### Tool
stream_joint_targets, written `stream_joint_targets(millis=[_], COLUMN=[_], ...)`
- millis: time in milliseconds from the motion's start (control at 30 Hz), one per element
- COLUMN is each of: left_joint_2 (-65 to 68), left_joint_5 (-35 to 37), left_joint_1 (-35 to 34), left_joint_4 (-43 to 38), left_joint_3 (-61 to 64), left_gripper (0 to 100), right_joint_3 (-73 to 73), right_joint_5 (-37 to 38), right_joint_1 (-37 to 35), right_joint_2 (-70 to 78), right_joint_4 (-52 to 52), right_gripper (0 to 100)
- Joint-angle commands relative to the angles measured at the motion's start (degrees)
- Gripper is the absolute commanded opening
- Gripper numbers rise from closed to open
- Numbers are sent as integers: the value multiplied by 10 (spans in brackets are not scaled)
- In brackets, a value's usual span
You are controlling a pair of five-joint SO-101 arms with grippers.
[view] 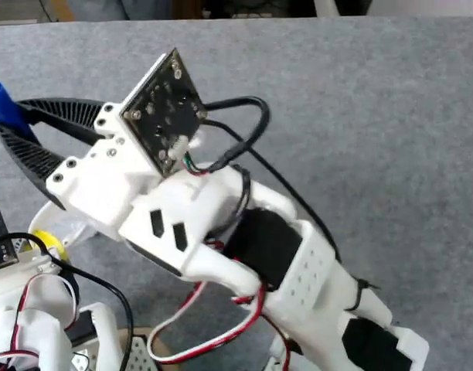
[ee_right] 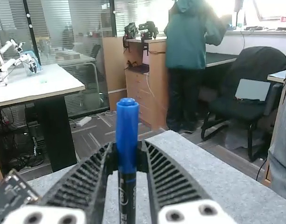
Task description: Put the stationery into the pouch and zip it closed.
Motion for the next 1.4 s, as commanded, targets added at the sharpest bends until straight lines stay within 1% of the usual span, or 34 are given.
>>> stream_joint_targets(millis=[0,200,767,800,933,1000,1067,1367], left_joint_2=[4,4,4,4,4,4,4,4], left_joint_5=[3,3,4,4,4,4,4,4], left_joint_1=[-7,-7,-7,-7,-7,-7,-7,-7], left_joint_4=[-1,-1,-1,-1,-1,-1,-1,-1], left_joint_3=[3,3,3,3,3,3,3,3], left_gripper=[27,27,27,27,27,27,27,27], right_joint_3=[16,39,37,36,36,36,36,27], right_joint_5=[-7,-7,-3,-3,-3,-3,-3,-3], right_joint_1=[12,34,34,34,33,33,33,36], right_joint_2=[5,8,6,6,6,6,6,-7], right_joint_4=[-16,-18,-3,5,26,26,26,29], right_gripper=[12,12,20,37,178,228,236,215])
